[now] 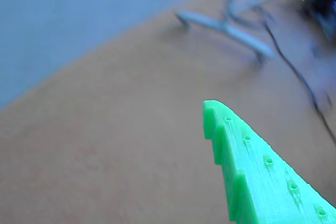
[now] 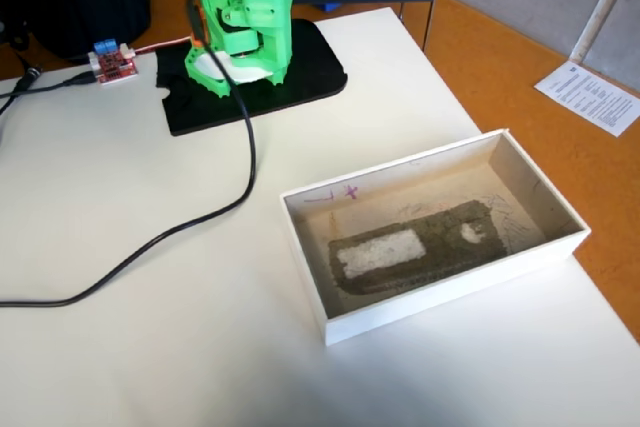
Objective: Remove orange objects from table
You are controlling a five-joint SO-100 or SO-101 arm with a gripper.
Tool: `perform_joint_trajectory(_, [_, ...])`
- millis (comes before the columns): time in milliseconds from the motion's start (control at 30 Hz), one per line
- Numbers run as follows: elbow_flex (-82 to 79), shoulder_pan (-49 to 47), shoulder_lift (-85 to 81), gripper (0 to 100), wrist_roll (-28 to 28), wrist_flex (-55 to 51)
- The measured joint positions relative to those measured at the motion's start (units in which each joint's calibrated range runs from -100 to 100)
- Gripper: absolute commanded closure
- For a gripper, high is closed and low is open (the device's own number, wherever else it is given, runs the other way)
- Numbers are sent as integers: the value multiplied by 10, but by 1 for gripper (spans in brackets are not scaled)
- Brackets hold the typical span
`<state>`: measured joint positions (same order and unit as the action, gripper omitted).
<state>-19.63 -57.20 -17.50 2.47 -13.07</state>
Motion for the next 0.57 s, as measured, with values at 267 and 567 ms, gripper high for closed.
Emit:
perform_joint_trajectory(267, [-292, 394, -266, 42, -8, -288])
perform_joint_trajectory(567, [-426, 516, -723, 42, -88, -828])
